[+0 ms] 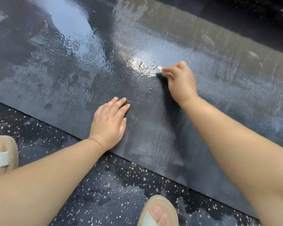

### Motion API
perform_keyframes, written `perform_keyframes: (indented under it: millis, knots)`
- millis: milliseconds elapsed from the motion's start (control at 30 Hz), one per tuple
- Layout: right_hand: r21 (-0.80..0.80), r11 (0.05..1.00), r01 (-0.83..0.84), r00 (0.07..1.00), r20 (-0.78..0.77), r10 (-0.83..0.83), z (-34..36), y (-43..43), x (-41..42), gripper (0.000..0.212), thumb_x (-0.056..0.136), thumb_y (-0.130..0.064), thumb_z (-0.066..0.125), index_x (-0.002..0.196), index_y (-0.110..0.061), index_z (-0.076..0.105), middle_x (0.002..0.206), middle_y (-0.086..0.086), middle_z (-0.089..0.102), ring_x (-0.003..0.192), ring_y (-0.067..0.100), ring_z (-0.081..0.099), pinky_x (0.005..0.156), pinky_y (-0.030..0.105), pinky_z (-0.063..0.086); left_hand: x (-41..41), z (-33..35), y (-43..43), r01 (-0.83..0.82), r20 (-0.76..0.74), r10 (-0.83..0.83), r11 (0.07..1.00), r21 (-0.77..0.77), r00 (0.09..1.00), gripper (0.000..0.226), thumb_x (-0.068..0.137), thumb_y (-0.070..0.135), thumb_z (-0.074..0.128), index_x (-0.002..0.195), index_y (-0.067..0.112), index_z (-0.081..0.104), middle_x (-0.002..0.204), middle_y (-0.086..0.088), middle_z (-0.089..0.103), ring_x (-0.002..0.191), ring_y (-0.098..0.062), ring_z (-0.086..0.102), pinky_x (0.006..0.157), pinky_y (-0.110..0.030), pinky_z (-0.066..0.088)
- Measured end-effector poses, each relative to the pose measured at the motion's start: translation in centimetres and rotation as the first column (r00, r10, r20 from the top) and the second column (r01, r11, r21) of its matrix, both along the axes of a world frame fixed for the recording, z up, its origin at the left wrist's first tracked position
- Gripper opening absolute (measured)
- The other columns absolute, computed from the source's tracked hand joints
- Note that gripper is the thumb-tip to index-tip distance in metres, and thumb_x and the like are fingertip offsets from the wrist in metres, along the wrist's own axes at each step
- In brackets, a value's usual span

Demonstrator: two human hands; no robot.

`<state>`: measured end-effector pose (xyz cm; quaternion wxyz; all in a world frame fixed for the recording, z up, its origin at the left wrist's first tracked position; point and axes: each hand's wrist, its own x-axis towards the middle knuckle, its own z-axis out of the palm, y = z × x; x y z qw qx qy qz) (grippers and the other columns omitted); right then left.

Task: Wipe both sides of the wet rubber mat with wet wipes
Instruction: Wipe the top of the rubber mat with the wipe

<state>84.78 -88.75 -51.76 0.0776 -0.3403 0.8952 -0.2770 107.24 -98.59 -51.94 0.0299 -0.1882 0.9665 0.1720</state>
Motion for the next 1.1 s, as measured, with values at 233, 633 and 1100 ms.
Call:
perform_keyframes:
  millis: [233, 633, 1100]
  knots:
    - [-0.001, 0.982, -0.190, 0.981, -0.049, 0.190, -0.7, 1.6, 7.8, 0.020, 0.085, -0.005, 0.060, 0.096, -0.012, 0.074, 0.086, 0.013, 0.061, 0.072, 0.034, 0.056, 0.065, 0.035, 0.046, 0.7, -0.7, 0.0, -0.032, -0.040, 0.033, 0.999, 0.024, 0.999, 0.051, 0.088, 0.024, 0.031, 0.125, 0.002, 0.059, 0.136, -0.012, 0.053, 0.129, -0.034, 0.045, 0.107, -0.053, 0.031]
    - [-0.077, 0.988, -0.132, 0.991, 0.008, 0.133, 0.8, 1.8, 4.3, 0.027, 0.085, -0.003, 0.057, 0.102, -0.017, 0.073, 0.090, 0.013, 0.057, 0.083, 0.029, 0.057, 0.073, 0.033, 0.046, 0.2, -0.6, -0.5, -0.109, -0.098, 0.119, 0.990, 0.094, 0.988, 0.049, 0.088, 0.027, 0.032, 0.120, 0.006, 0.063, 0.131, -0.010, 0.056, 0.123, -0.034, 0.050, 0.102, -0.050, 0.034]
    - [0.043, 0.842, -0.538, 0.839, -0.064, 0.540, -0.9, 6.8, 11.1, 0.034, 0.086, -0.005, 0.045, 0.096, -0.024, 0.072, 0.082, 0.003, 0.061, 0.065, 0.025, 0.053, 0.057, 0.032, 0.048, -7.8, -0.3, -2.4, -0.099, -0.147, 0.106, 0.993, 0.057, 0.983, 0.052, 0.090, 0.032, 0.030, 0.126, 0.008, 0.059, 0.136, -0.010, 0.052, 0.132, -0.034, 0.040, 0.109, -0.050, 0.023]
